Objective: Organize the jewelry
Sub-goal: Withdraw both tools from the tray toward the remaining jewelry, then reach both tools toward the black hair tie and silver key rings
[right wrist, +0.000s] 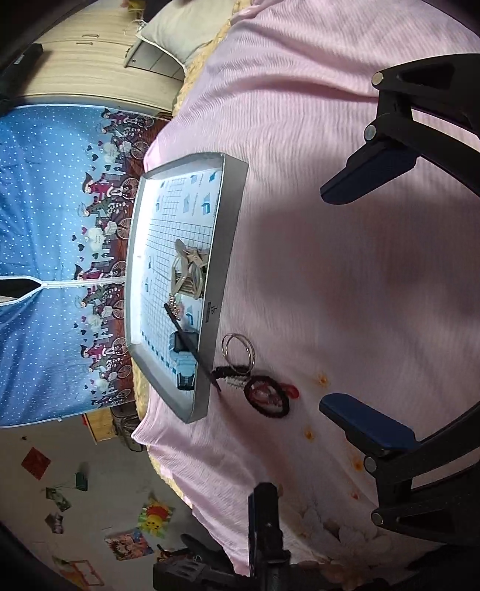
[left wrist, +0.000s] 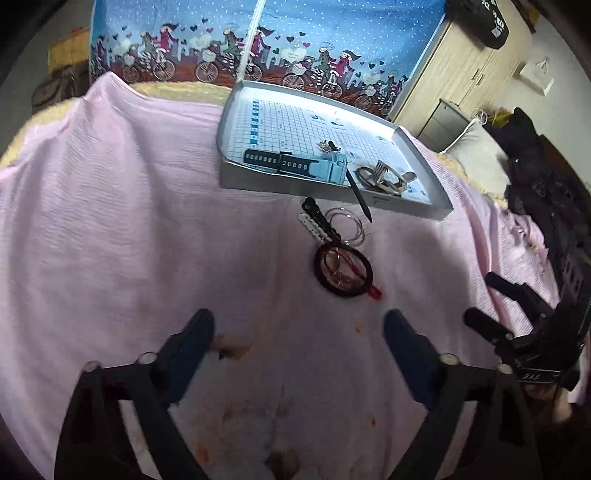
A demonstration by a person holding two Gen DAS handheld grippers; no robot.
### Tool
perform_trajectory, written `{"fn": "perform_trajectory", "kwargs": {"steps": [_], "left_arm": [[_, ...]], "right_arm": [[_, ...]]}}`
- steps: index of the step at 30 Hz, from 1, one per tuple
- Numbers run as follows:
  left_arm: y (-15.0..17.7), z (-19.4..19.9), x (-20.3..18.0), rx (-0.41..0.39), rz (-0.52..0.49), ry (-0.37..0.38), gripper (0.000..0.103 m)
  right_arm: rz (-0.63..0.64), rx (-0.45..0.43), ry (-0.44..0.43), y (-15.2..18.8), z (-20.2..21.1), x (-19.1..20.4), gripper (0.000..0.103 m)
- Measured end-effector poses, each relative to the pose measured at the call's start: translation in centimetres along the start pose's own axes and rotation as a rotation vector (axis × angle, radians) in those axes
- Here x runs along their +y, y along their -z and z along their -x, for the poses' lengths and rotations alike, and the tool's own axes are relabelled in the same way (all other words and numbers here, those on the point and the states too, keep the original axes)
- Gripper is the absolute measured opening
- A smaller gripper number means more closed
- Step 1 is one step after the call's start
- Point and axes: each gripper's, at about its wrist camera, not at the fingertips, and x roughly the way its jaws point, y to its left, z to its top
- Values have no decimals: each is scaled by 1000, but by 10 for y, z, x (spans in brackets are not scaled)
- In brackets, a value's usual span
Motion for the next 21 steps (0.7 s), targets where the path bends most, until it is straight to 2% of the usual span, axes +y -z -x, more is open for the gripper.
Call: {"fn": "perform_trajectory", "kwargs": {"steps": [1,3,4,6,8,12,13,16,21], "left_arm": [[-5,-4,1,2,-3,11,67],[-8,-8,2,-1,-13,36,60],[-10,-11,1,0,-20,59,59],[-11,-15,-3,11,-37,96,48],[-11,-19,-10,24,-71,122,43],[-11,-31,-16,63,-110,113,37],[-12,-37,-13,83,-98,105,36],[-14,-49,0,115,-27,115,35],[-21,-57,23,114,115,188,35]], "right_arm": [[5,6,0,-1,-5,-1,91],[15,17,-3,-2,-15,-2,81],[16,21,-6,-2,-18,-3,80],[17,32,-21,-3,-26,-3,77],[25,51,-41,-3,-32,-1,68],[50,62,-76,-3,-37,5,57],[52,64,-82,-3,-38,6,52],[55,57,-111,-4,-36,11,46],[56,49,-159,-3,-39,22,43]]}}
